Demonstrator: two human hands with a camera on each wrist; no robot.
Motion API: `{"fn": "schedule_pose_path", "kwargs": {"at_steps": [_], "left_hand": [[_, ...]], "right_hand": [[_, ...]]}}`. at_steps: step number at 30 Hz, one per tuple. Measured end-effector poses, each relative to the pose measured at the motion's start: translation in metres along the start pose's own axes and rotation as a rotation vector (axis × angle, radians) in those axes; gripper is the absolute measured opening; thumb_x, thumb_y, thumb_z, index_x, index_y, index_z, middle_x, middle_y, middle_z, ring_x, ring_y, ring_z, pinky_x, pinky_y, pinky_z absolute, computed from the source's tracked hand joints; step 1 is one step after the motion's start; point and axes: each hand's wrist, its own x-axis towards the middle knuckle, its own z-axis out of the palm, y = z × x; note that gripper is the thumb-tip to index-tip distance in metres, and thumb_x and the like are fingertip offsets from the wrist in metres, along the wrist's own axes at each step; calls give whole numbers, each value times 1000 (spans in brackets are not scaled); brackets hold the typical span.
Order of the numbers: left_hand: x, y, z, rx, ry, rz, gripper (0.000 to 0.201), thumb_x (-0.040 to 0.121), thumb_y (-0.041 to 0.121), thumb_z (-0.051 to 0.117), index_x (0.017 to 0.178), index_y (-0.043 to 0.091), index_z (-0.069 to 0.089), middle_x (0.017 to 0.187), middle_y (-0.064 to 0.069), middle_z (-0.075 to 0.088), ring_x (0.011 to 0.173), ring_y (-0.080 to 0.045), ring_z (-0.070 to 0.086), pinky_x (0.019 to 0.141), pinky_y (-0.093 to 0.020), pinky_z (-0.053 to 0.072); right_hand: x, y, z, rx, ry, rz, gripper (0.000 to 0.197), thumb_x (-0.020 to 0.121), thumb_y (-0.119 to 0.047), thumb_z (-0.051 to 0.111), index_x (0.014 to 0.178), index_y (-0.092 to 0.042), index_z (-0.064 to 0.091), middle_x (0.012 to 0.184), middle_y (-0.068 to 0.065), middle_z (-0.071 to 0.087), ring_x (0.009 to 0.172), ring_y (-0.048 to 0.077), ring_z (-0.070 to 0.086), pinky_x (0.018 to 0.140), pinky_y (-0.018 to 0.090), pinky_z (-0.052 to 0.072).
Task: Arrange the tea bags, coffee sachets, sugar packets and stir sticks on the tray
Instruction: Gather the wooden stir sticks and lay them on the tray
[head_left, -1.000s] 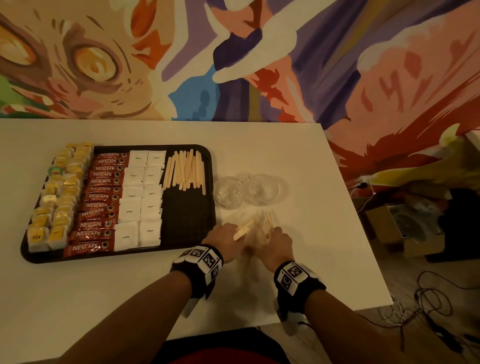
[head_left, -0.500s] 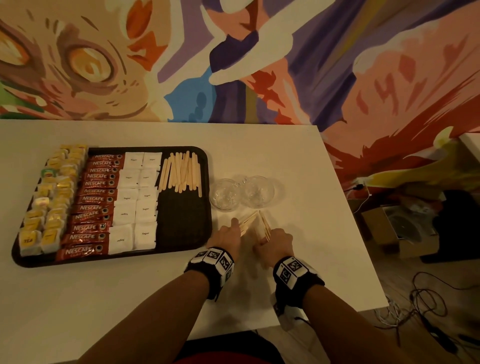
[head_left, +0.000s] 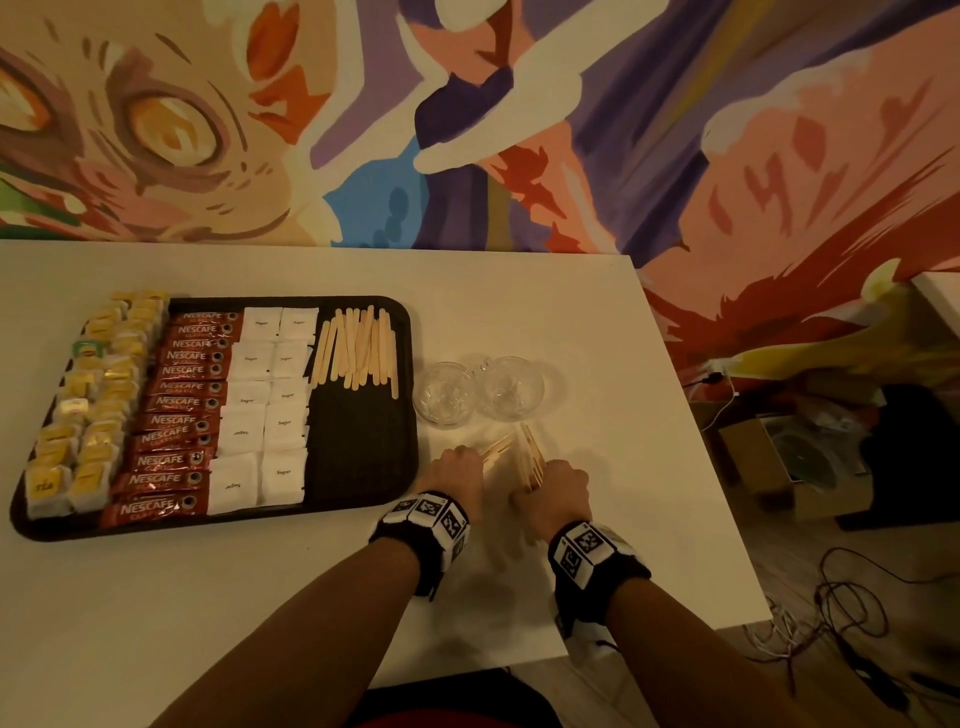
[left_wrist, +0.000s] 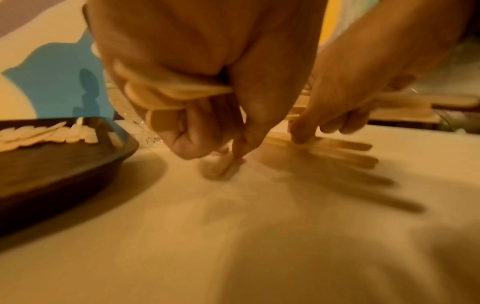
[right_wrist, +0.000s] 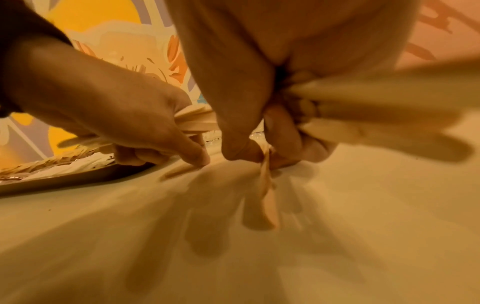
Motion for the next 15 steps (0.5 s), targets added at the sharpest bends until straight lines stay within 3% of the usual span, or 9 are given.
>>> {"fn": "schedule_pose_path", "kwargs": {"at_steps": [8, 10, 13, 15], "left_hand": [[-8, -2, 0, 140, -25, 54, 30, 96, 15, 50, 125, 6, 50, 126, -12, 56, 117, -30, 57, 93, -40, 47], [-11, -7, 1, 129, -19, 68, 29, 98, 19, 45, 125, 8, 49, 126, -11, 56, 115, -30, 57, 92, -40, 46], [-14, -18, 1, 59, -44, 108, 29, 100, 26, 40, 125, 13, 48, 120, -11, 57, 107, -29, 58, 89, -41, 48], [-17, -29, 3, -35, -65, 141, 25, 100, 29, 39, 122, 18, 46, 111, -8, 58, 96, -26, 59, 84, -40, 52]], "right_hand": [[0, 5, 0, 25, 4, -11, 42, 88, -29, 61, 121, -4, 53, 124, 21, 49, 114, 39, 51, 92, 40, 47], [2, 9, 3, 45, 4, -41, 37, 87, -32, 59, 112, -6, 59, 116, 21, 56, 105, 38, 57, 85, 39, 53], [3, 15, 6, 80, 6, -81, 19, 83, -29, 56, 83, -10, 60, 91, 20, 67, 74, 35, 67, 67, 41, 60], [-2, 15, 6, 55, -2, -113, 20, 89, -25, 52, 76, -12, 58, 83, 15, 69, 73, 33, 67, 71, 41, 58]]}}
